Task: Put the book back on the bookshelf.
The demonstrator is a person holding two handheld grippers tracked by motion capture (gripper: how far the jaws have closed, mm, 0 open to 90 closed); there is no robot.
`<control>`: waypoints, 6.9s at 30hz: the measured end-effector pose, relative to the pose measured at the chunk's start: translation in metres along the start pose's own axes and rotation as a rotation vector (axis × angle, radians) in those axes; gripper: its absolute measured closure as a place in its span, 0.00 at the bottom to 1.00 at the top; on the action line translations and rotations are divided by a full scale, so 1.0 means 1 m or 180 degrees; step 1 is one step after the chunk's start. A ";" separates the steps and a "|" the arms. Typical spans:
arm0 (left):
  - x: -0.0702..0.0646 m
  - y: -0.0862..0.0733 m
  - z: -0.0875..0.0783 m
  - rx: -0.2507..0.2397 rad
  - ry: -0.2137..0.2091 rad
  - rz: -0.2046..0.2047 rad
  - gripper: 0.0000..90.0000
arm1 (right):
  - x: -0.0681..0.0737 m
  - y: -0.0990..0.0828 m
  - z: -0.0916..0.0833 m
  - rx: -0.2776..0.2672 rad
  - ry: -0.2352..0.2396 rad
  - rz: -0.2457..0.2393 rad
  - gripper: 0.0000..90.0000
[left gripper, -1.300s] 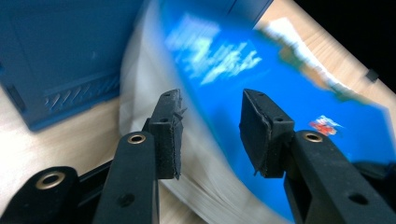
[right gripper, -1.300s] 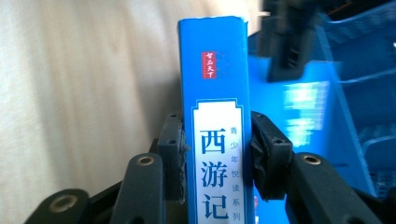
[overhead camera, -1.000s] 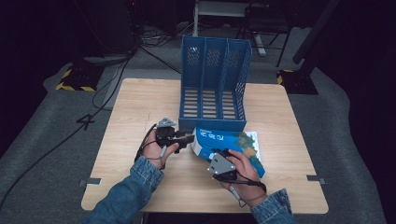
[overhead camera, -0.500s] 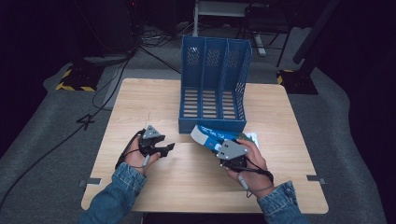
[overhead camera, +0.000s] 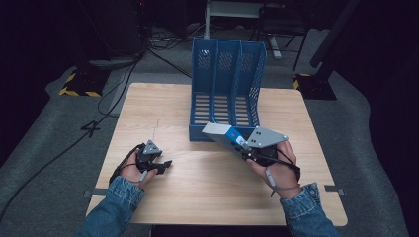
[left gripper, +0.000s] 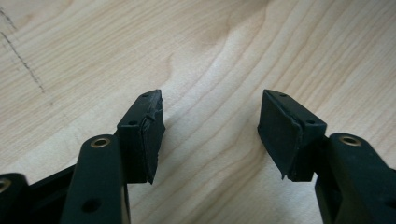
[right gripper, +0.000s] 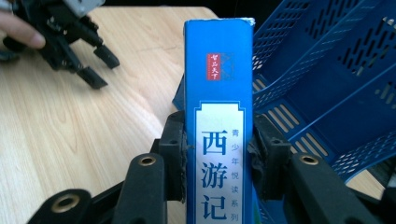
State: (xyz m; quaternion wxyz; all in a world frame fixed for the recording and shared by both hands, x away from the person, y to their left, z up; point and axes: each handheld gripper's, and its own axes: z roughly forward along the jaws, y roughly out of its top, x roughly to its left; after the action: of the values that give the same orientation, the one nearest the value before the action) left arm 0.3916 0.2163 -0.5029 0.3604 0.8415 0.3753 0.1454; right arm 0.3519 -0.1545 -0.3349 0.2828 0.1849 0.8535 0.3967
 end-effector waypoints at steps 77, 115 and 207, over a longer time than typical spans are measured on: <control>0.007 0.004 0.005 0.0075 -0.0020 0.0028 0.28 | -0.201 0.058 -0.037 -0.0808 -0.0504 0.1473 0.70; 0.007 0.004 0.004 0.0072 -0.0008 0.0031 0.28 | -0.223 0.093 0.021 -0.0945 -0.1083 0.2045 0.70; 0.005 0.005 0.006 0.0087 0.0025 0.0001 0.26 | -0.179 0.053 0.088 -0.0686 -0.1388 0.1922 0.69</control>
State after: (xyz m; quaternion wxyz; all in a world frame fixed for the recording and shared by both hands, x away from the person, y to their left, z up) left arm 0.4009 0.2148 -0.5036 0.3474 0.8458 0.3785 0.1437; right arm 0.5501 -0.1680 -0.2790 0.3460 0.4771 0.6339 0.5008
